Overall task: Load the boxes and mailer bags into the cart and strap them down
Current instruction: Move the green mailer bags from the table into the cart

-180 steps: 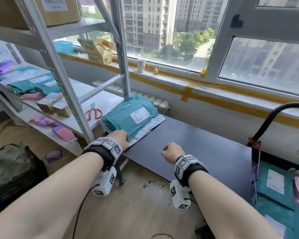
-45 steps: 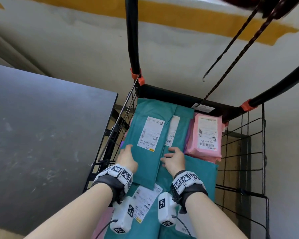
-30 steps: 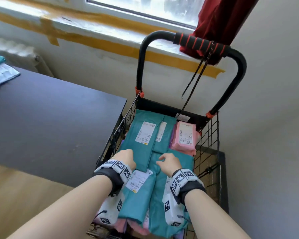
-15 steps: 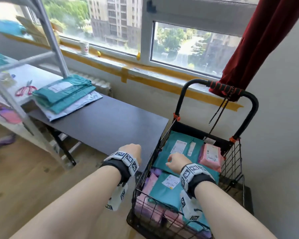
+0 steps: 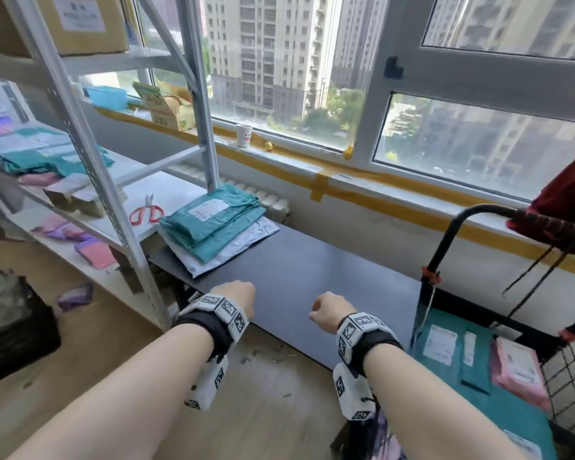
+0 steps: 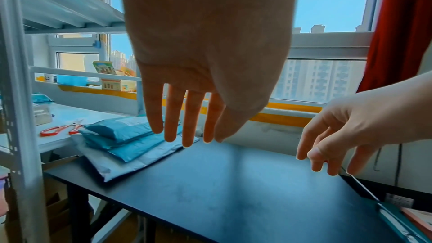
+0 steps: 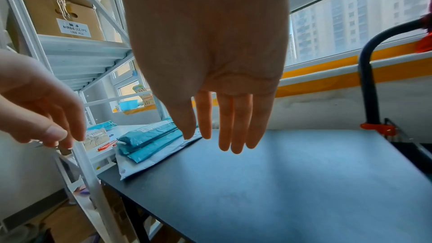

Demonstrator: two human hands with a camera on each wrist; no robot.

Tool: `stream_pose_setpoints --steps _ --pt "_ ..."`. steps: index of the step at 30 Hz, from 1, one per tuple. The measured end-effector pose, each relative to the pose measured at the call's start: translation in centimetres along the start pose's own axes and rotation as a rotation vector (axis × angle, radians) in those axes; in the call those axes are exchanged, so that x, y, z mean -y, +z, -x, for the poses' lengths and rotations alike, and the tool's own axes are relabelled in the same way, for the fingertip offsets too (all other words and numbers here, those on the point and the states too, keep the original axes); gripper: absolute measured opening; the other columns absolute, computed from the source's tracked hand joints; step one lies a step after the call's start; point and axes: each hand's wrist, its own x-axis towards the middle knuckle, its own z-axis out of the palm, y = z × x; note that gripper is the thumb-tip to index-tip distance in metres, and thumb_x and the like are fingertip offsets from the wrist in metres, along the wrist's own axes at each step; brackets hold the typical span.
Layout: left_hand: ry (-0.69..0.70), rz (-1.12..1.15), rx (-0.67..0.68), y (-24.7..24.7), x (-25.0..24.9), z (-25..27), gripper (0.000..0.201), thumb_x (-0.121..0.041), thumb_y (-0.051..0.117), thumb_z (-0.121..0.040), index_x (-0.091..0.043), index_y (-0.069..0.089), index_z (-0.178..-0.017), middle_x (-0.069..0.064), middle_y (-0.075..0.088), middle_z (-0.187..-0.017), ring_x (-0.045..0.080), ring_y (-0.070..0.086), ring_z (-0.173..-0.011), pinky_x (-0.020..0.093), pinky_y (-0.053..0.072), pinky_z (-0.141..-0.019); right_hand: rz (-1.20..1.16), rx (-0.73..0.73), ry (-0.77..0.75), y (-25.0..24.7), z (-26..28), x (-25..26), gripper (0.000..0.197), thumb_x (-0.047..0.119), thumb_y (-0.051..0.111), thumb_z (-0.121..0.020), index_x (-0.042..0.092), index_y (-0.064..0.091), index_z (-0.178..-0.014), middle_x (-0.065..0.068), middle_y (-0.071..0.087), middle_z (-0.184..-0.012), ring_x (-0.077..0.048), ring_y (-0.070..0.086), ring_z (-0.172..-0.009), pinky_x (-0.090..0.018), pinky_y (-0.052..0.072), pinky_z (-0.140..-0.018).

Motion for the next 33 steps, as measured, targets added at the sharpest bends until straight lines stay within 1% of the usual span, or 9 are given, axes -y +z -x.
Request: stream_pose_setpoints --steps 4,6,12,17,20,23,27,31,33 --pt "-0.008 0.040 -0.002 -1.1 8.9 -3.5 0.024 -0.016 0.047 -0.085 -0.010 0.059 -0.105 0.009 0.063 -0.110 0.030 0.062 -0.100 0.034 0.048 -0.077 -0.038 0.010 0.030 0.9 -3.9 6.7 0.026 0.024 0.055 -0.087 0.010 0.068 -0.105 -0.010 0.068 -0.113 -0.028 0.063 -0.104 -0.033 0.051 -0.088" --pt "-0.017 0.051 -0.007 -1.9 12.7 -5.6 0.024 -0.017 0.046 -0.087 -0.011 0.058 -0.107 0.009 0.062 -0.112 0.029 0.061 -0.102 0.034 0.048 -0.081 -0.056 0.008 0.047 1.2 -5.8 9.5 0.028 0.024 0.055 -0.087 0.011 0.068 -0.108 -0.009 0.067 -0.115 -0.028 0.063 -0.105 -0.033 0.050 -0.089" --pt "-0.041 0.133 0.022 -3.3 20.3 -12.6 0.028 -0.023 0.055 -0.084 -0.013 0.060 -0.110 0.007 0.062 -0.115 0.026 0.061 -0.105 0.034 0.050 -0.088 -0.197 -0.024 0.065 1.4 -12.7 16.0 0.031 0.026 0.054 -0.090 0.013 0.065 -0.116 -0.008 0.064 -0.121 -0.026 0.059 -0.113 -0.030 0.046 -0.095" --pt "-0.069 0.255 -0.039 -4.0 24.7 -20.2 0.029 -0.019 0.051 -0.087 -0.013 0.060 -0.114 0.006 0.062 -0.119 0.025 0.059 -0.110 0.030 0.048 -0.090 -0.393 -0.026 0.039 1.8 -21.2 19.6 0.029 0.023 0.056 -0.089 0.007 0.065 -0.112 -0.010 0.067 -0.109 -0.028 0.064 -0.102 -0.033 0.050 -0.089" --pt "-0.088 0.316 -0.058 -4.8 26.8 -24.4 0.034 -0.017 0.050 -0.089 -0.013 0.053 -0.123 0.008 0.057 -0.128 0.025 0.054 -0.117 0.029 0.042 -0.094 -0.529 0.005 0.025 1.9 -26.2 21.3 0.035 0.026 0.058 -0.089 0.007 0.061 -0.119 -0.006 0.063 -0.102 -0.025 0.064 -0.099 -0.040 0.052 -0.091" --pt "-0.143 0.364 -0.008 -5.6 28.7 -28.9 0.039 -0.016 0.049 -0.092 -0.014 0.048 -0.130 0.009 0.052 -0.134 0.026 0.051 -0.121 0.028 0.040 -0.095 -0.612 0.042 0.050 2.2 -31.4 22.9 0.042 0.025 0.061 -0.088 0.006 0.056 -0.125 -0.010 0.064 -0.108 -0.026 0.064 -0.102 -0.043 0.051 -0.093" --pt "-0.200 0.406 0.046 -5.5 30.5 -33.8 0.046 -0.015 0.048 -0.092 -0.014 0.040 -0.137 0.012 0.048 -0.138 0.027 0.051 -0.122 0.028 0.041 -0.093 -0.724 0.074 0.121 2.0 -36.6 24.7 0.050 0.025 0.065 -0.088 0.005 0.047 -0.130 -0.012 0.061 -0.108 -0.027 0.064 -0.097 -0.041 0.053 -0.089" --pt "-0.260 0.417 0.128 -3.9 31.3 -37.3 0.049 -0.020 0.049 -0.092 -0.014 0.036 -0.139 0.013 0.052 -0.132 0.028 0.055 -0.114 0.029 0.044 -0.089 -0.790 0.099 0.193 2.6 -40.2 25.4 0.064 0.032 0.068 -0.084 0.008 0.040 -0.135 -0.009 0.058 -0.108 -0.027 0.062 -0.105 -0.046 0.051 -0.092" --pt "-0.292 0.465 0.173 -3.3 31.4 -38.3 0.051 -0.025 0.052 -0.091 -0.014 0.035 -0.139 0.012 0.052 -0.133 0.027 0.055 -0.115 0.030 0.043 -0.093 -0.842 0.129 0.234 2.6 -40.8 25.6 0.066 0.030 0.068 -0.085 0.008 0.036 -0.138 -0.011 0.056 -0.114 -0.026 0.061 -0.104 -0.041 0.054 -0.087"
